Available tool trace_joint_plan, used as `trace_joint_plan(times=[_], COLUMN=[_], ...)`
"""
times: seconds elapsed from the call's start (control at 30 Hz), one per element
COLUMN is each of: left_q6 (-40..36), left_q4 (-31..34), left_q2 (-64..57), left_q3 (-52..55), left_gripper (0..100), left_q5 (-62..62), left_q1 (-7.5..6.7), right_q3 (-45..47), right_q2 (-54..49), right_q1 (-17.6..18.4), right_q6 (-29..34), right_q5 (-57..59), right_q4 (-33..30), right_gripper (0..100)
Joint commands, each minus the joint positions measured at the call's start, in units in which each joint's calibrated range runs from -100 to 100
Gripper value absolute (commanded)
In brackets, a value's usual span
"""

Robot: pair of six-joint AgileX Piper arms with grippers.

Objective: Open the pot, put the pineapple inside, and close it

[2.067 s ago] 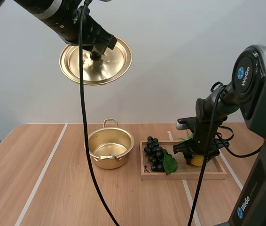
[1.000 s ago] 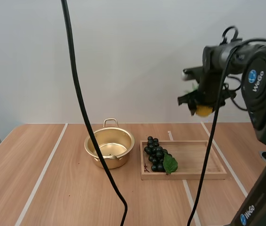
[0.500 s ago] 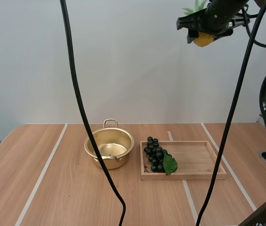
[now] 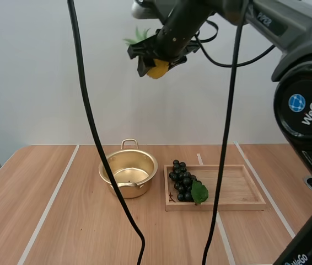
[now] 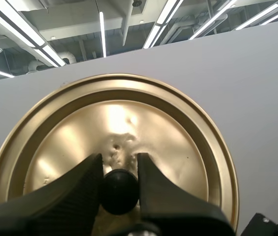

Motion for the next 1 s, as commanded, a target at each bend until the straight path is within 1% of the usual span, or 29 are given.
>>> trace_joint_plan(times=[0.0, 0.1, 0.17, 0.33, 0.57, 0.83, 0.97], left_q6=[-0.6, -0.3, -0.3, -0.3, -0.3, -0.3, -0.3], left_q4=[0.2, 0.4, 1.7, 3.4, 3.4, 3.5, 3.5], left_q2=[-0.2, -0.2, -0.2, -0.2, -0.2, -0.2, -0.2], left_q3=[-0.5, -0.5, -0.5, -0.5, -0.5, -0.5, -0.5], left_gripper=[0, 0, 0, 0, 0, 0, 0], left_q5=[-0.7, 1.2, 1.7, 2.5, 2.9, 4.9, 6.0], left_q1=[0.01, 0.01, 0.01, 0.01, 0.01, 0.01, 0.01], right_q3=[-0.3, -0.3, -0.3, 1.9, 8.0, 15.5, 17.8], right_q2=[2.3, 5.4, 7.3, 10.4, 12.9, 13.2, 13.3], right_q1=[1.7, 3.0, 3.5, 4.5, 4.8, 4.8, 4.8], right_q6=[-0.5, -0.5, -1.1, -1.8, -3.9, -8.9, -9.4], right_q5=[0.0, 0.0, 0.0, 0.0, 0.0, 0.0, 0.0], right_q4=[-1.8, -1.8, -1.8, -4.5, -4.5, -2.7, -2.7], right_gripper=[0, 0, 0, 0, 0, 0, 0])
